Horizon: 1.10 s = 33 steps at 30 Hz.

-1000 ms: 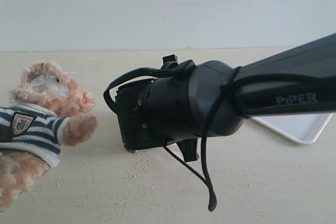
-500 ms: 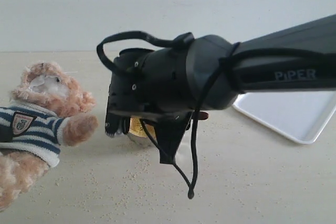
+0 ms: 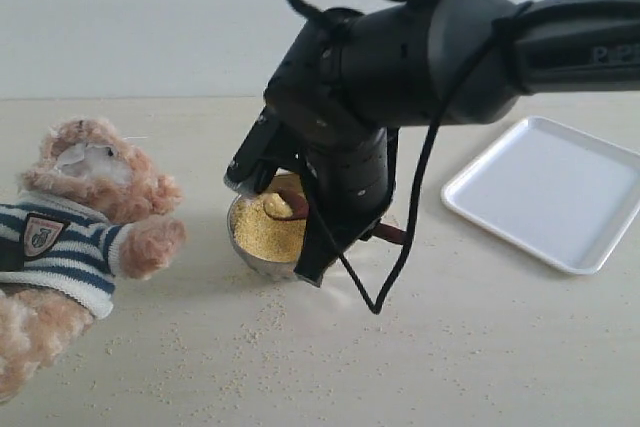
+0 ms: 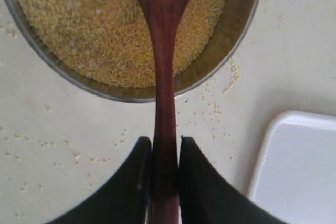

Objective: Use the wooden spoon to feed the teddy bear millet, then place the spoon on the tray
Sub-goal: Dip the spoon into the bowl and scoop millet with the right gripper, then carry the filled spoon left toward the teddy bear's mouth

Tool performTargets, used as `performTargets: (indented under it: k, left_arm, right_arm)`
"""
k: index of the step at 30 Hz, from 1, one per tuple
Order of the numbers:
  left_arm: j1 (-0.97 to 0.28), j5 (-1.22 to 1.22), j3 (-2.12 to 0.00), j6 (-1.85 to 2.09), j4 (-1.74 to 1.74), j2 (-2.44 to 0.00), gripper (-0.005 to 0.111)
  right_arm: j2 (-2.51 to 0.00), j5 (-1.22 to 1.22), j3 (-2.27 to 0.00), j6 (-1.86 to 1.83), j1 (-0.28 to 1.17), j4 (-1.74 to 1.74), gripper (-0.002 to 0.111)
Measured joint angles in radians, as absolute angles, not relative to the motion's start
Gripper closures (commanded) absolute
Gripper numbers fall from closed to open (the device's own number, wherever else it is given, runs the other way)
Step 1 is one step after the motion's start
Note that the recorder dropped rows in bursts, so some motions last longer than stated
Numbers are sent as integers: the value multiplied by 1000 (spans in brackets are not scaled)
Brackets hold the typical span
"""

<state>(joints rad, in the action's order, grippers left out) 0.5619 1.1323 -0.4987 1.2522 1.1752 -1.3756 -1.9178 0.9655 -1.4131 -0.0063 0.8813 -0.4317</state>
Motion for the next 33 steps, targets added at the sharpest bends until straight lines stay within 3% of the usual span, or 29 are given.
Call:
performTargets:
  k: [16, 33]
  left_arm:
    - [562, 1132, -499, 1252, 1175, -1376, 102]
    - [562, 1132, -499, 1252, 1175, -1376, 102]
  right_arm:
    - [-1798, 993, -1408, -82, 809, -164, 108]
    - [-1707, 901, -1244, -144, 780, -43, 108]
